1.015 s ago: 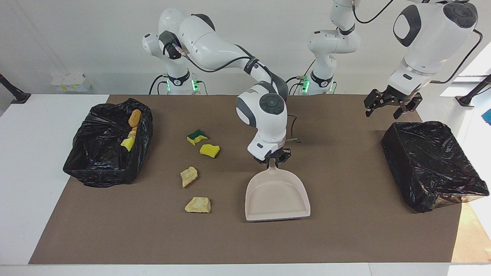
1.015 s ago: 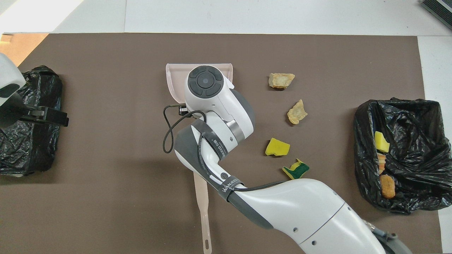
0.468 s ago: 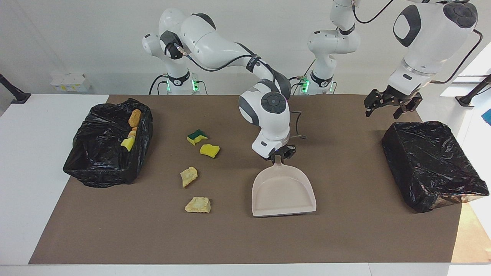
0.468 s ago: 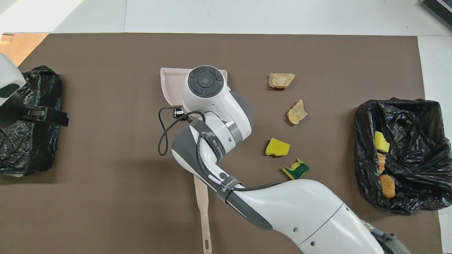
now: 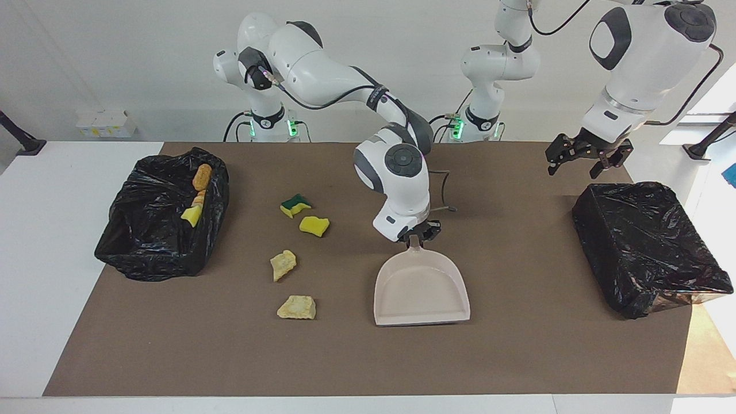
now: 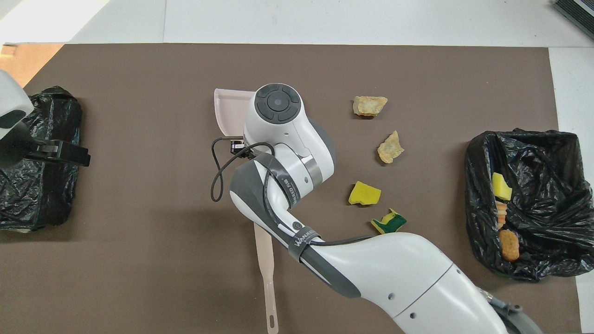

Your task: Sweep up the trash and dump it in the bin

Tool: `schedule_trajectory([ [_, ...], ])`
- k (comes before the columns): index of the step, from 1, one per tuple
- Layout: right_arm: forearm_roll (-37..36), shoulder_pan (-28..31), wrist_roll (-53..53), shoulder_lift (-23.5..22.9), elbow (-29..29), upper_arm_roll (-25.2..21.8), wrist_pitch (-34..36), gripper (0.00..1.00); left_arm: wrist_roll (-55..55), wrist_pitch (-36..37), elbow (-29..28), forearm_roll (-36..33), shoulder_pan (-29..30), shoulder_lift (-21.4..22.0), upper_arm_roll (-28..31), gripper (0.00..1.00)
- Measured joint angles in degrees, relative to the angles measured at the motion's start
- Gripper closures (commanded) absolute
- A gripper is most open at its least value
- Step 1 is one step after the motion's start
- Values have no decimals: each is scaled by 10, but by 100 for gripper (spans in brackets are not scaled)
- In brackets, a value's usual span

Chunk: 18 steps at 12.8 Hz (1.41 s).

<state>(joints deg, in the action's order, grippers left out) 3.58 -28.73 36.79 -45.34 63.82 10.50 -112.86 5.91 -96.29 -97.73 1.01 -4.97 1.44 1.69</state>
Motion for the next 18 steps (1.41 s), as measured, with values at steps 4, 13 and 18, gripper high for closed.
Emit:
schedule_trajectory([
  [4,3,6,8,7,-2,0,-6,24,0,0,0,0,0,0,0,0],
  [13,6,33,-16,205,95,9,137,0,0,0,0,0,0,0,0,0],
  [18,7,-9,-17,337,364,13,12,0,0,0,0,0,0,0,0,0],
])
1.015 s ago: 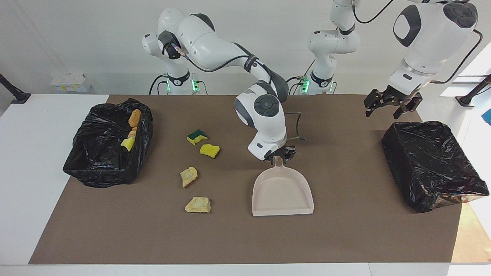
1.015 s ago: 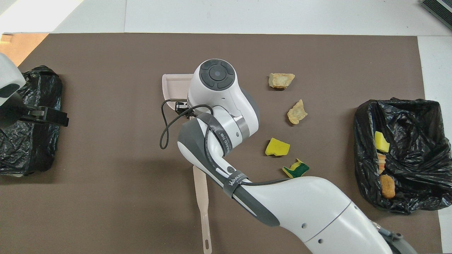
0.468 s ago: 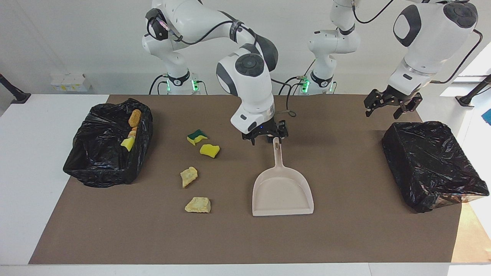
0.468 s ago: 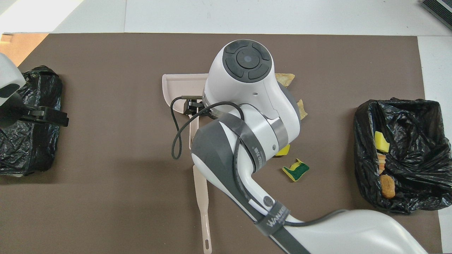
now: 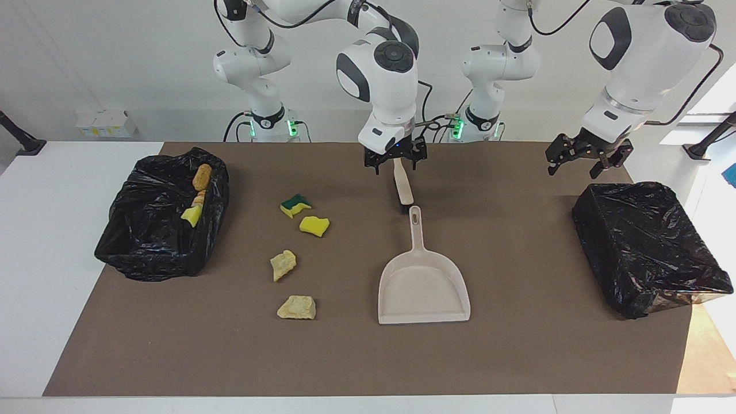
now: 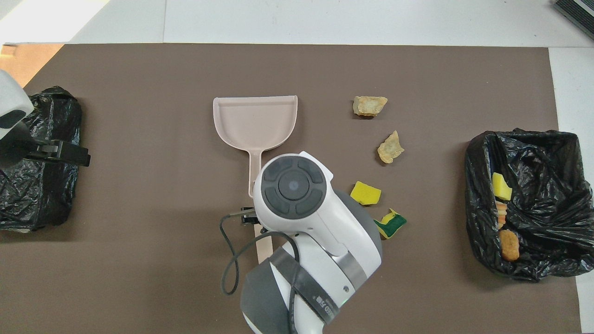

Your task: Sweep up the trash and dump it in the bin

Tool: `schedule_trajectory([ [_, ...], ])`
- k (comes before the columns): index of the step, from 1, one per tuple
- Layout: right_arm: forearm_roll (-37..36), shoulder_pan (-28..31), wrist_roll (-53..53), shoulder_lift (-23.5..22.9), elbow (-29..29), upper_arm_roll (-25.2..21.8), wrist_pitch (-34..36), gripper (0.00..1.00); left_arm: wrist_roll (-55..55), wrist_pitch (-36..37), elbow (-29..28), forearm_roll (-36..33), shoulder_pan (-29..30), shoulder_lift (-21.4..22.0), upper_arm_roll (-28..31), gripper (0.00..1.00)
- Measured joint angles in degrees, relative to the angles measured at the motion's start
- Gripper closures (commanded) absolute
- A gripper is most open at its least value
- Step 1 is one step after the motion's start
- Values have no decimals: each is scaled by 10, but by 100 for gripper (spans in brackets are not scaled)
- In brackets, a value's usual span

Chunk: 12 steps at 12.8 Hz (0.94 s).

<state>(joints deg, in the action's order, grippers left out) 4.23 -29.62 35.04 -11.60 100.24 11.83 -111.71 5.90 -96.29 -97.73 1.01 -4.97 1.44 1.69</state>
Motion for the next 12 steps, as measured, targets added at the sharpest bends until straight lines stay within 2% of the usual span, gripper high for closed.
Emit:
schedule_trajectory([
  [2,16,0,0,35,98,-1,-61,0,0,0,0,0,0,0,0,0],
  [3,23,-1,-1,40,120,0,-72,0,0,0,0,0,0,0,0,0],
  [6,33,-42,1,24,147,0,-89,0,0,-9,0,0,-1,0,-4,0],
  [8,34,-75,28,12,174,1,-130,0,-1,-37,-3,1,-7,-5,-10,0],
  [12,35,-108,34,17,210,2,-144,0,-86,-121,-9,1,-83,-49,-16,0],
])
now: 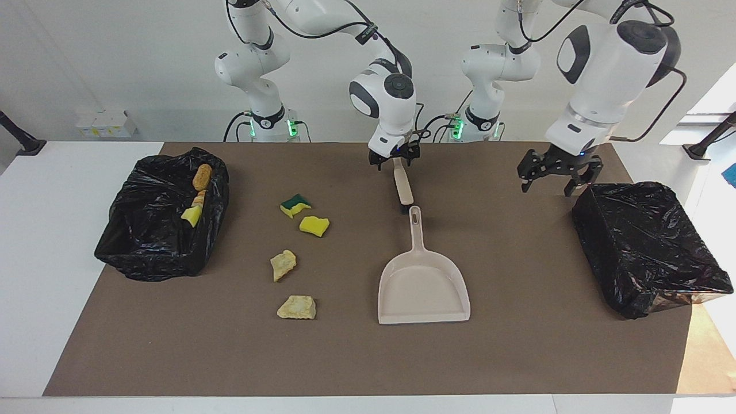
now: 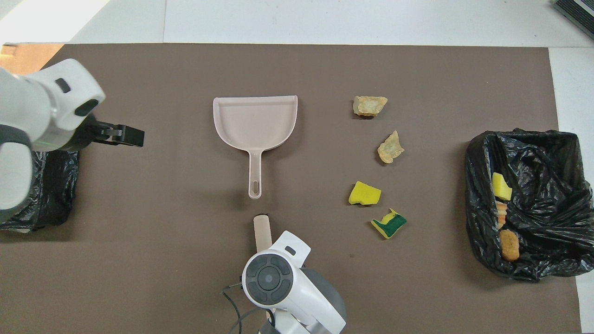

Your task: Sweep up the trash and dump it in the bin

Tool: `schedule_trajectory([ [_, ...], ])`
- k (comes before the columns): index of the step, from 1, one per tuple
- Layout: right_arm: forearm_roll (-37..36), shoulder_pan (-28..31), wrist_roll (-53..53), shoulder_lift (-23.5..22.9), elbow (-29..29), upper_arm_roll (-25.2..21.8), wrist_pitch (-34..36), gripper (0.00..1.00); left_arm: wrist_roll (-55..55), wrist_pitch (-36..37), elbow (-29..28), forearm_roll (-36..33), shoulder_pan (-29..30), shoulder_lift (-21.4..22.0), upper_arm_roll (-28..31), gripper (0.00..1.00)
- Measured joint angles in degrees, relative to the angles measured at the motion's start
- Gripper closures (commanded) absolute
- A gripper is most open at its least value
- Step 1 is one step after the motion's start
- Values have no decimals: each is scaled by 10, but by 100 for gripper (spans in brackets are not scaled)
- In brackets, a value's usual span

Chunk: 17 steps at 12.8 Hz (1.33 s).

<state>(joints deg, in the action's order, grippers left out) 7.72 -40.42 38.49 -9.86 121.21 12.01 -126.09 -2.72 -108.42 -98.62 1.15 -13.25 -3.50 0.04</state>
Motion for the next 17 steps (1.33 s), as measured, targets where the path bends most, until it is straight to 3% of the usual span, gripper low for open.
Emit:
schedule_trajectory([
  [2,0,-25,23,14,19,0,0,2,-20,-54,-1,13,-25,-41,-2,0],
  [5,0,-38,62,33,36,0,0,18,-21,-138,-1,31,-58,-101,-2,0],
  [7,0,-38,83,34,37,1,0,40,-50,-167,-1,36,-95,-133,-4,0],
  [9,0,-43,86,34,37,1,0,50,-107,-173,-2,36,-136,-151,-4,0],
  [11,0,-44,86,34,37,1,0,82,-148,-169,-12,36,-159,-154,-4,0],
  [12,0,-44,86,34,37,1,0,87,-166,-165,-21,36,-163,-154,-3,0],
  [13,0,-44,86,34,37,1,0,98,-181,-160,-29,36,-166,-154,-4,0],
  [15,0,-41,86,34,35,-1,0,100,-193,-145,-38,38,-169,-154,-4,0],
  [17,0,-34,87,35,31,-4,8,100,-194,-139,-38,43,-169,-154,-2,11],
])
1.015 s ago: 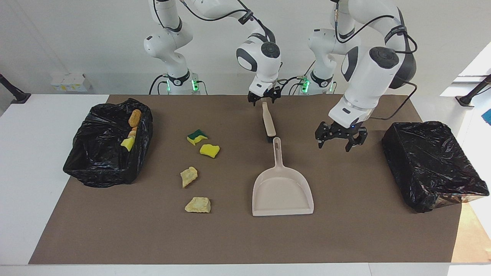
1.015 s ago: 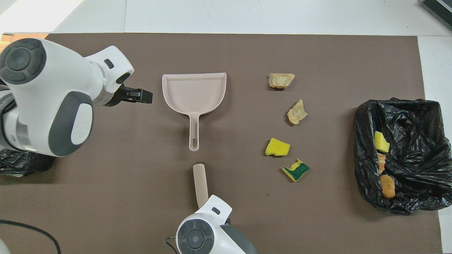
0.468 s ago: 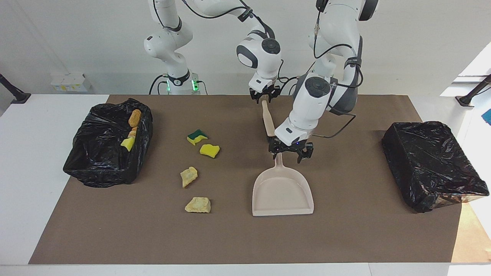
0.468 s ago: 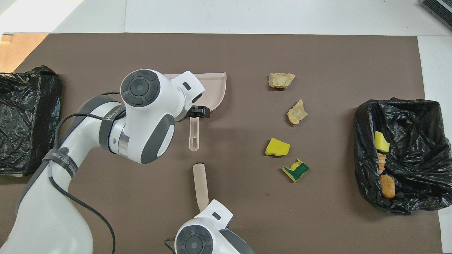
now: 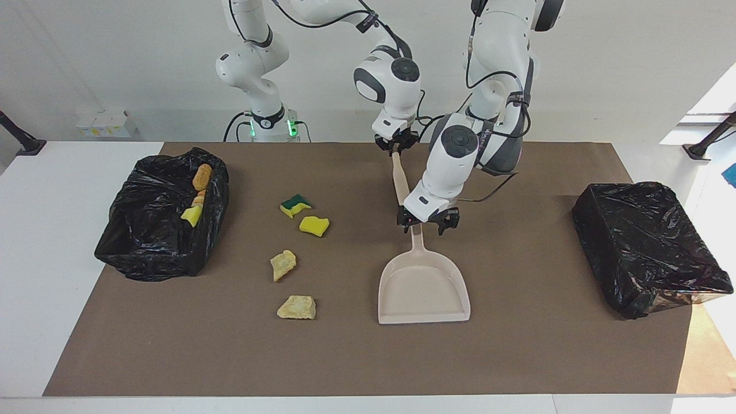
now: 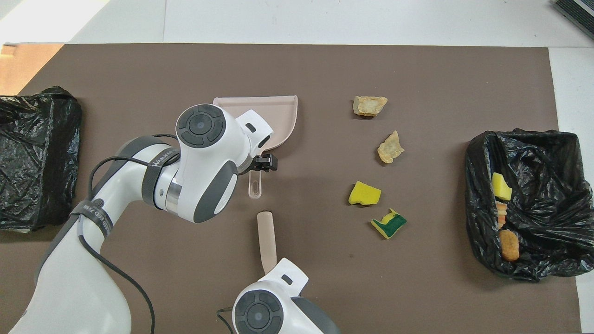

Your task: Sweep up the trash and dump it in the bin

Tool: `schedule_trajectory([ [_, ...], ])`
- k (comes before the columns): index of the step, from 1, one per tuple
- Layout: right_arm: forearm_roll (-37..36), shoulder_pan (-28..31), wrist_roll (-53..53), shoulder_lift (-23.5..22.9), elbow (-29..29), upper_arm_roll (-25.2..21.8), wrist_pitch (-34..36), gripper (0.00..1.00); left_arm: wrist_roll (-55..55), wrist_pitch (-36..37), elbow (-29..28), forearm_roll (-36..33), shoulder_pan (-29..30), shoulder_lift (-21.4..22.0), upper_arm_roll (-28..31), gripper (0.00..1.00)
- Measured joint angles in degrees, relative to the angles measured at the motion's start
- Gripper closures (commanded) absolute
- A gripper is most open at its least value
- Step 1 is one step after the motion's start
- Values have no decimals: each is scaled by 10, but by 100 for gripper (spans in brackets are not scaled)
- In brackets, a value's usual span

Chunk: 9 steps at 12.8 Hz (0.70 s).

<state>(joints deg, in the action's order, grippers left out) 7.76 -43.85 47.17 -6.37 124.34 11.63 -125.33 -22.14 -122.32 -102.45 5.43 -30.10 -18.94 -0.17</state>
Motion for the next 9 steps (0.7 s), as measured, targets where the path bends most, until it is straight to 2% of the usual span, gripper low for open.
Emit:
schedule_trajectory([
  [2,1,26,2,8,-7,-1,33,100,0,4,-2,19,0,0,0,25],
  [4,9,61,2,32,-17,-2,92,100,0,4,-9,28,-1,0,0,34],
  [8,12,136,2,99,-20,-4,218,100,-1,4,-14,29,-4,0,0,35],
  [9,11,157,-5,113,-20,-5,241,100,-1,4,-14,29,-7,1,0,42],
])
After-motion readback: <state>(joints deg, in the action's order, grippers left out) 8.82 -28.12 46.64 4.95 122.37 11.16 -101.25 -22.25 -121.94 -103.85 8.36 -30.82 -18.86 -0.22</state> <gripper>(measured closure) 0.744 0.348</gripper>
